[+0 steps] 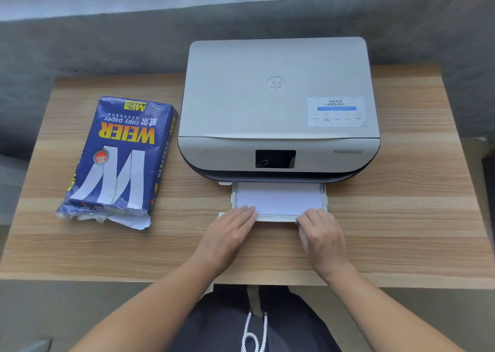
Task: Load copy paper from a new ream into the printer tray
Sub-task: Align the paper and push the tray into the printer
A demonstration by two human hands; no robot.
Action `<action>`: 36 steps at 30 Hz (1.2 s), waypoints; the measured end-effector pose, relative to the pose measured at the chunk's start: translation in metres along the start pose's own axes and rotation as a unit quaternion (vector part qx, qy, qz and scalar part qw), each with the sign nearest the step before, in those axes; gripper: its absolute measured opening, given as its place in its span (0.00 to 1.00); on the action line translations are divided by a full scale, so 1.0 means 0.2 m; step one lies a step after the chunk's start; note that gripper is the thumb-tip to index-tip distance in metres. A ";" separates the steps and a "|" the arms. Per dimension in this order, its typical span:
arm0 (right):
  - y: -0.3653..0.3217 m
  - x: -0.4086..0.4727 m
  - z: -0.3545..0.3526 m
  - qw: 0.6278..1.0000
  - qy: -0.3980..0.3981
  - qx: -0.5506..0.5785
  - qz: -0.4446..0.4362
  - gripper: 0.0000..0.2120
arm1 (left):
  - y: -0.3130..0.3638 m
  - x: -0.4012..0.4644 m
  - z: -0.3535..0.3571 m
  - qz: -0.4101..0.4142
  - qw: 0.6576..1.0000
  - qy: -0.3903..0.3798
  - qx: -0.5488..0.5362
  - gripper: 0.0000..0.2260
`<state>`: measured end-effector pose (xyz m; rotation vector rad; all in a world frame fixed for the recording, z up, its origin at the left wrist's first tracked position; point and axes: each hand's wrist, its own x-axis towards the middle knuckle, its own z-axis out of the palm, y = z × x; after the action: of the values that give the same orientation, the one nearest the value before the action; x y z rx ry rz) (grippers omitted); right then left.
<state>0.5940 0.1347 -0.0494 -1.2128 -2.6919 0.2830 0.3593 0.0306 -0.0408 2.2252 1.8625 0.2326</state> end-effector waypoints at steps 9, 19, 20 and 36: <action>-0.05 -0.25 0.01 0.998 -0.034 0.047 0.020 0.24 | 0.19 -0.19 0.04 -0.028 0.990 -0.124 0.062 0.36; -0.02 -0.19 -0.02 0.994 -0.089 0.062 0.009 0.31 | 0.17 -0.12 0.06 -0.029 0.991 -0.123 0.043 0.28; -0.01 -0.17 -0.02 0.994 -0.092 0.063 0.011 0.31 | 0.16 -0.11 0.05 -0.037 0.991 -0.122 0.043 0.28; 0.02 0.18 -0.05 0.990 -0.138 0.016 0.038 0.33 | 0.02 0.20 0.00 -0.062 0.988 -0.126 0.068 0.29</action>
<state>0.5760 0.1647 -0.0381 -1.3584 -2.8600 0.5417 0.3704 0.0699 -0.0405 2.0959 1.9176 -0.1945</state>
